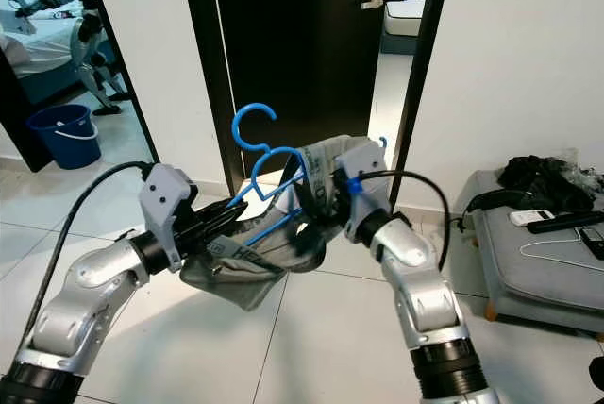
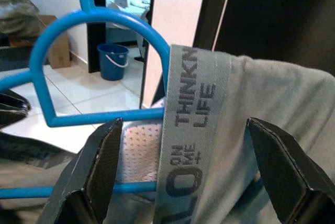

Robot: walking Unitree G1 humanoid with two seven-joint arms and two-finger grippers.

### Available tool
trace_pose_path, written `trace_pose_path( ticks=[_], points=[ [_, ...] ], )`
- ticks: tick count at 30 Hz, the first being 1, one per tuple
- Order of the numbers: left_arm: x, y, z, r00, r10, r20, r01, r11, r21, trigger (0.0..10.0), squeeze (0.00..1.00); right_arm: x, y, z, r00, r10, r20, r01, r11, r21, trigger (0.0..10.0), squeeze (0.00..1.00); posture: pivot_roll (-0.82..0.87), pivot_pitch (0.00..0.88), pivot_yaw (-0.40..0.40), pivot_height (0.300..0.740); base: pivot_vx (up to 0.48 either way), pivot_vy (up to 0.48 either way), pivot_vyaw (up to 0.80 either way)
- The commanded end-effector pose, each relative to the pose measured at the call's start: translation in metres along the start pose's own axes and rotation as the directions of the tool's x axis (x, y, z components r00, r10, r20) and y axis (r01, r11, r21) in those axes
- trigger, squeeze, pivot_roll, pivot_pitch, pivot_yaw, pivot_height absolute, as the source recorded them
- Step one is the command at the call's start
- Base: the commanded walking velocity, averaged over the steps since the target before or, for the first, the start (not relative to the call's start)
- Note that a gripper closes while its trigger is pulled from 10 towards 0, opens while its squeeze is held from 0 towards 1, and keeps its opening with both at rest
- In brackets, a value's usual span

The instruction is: Hang hanger

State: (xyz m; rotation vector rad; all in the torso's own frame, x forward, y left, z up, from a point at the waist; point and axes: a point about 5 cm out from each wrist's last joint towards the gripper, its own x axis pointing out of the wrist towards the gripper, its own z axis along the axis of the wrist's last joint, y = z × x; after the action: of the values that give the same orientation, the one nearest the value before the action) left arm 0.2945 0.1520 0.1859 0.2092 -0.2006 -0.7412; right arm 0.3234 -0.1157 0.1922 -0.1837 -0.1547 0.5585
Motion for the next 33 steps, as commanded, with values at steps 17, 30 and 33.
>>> trace_pose_path(
  ticks=[17, 30, 33],
  points=[
    [0.001, -0.004, 0.004, 1.0, -0.018, 0.0, 0.018, 1.0, 0.015, 10.0, 0.0, 0.001, -0.013, -0.008, 0.988, -0.132, -0.084, 0.127, 0.99, -0.067, 0.0, 0.0, -0.01, 0.0, -0.022, 0.74, 0.0, 0.0, 0.0],
    [-0.012, -0.014, -0.012, 0.98, -0.138, -0.141, 0.154, 0.982, 0.108, 10.0, 0.0, -0.009, -0.057, 0.007, 0.953, -0.303, -0.025, 0.297, 0.946, -0.128, 0.0, 0.0, 0.0, 0.0, -0.033, 0.74, 0.0, 0.0, 0.0],
    [-0.016, -0.022, -0.014, 0.966, -0.204, -0.161, 0.223, 0.968, 0.113, 10.0, 0.0, -0.013, -0.075, 0.015, 0.929, -0.369, -0.004, 0.364, 0.919, -0.15, 0.0, 0.0, 0.0, 0.0, -0.035, 0.74, 0.0, 0.0, 0.0]
  ],
)
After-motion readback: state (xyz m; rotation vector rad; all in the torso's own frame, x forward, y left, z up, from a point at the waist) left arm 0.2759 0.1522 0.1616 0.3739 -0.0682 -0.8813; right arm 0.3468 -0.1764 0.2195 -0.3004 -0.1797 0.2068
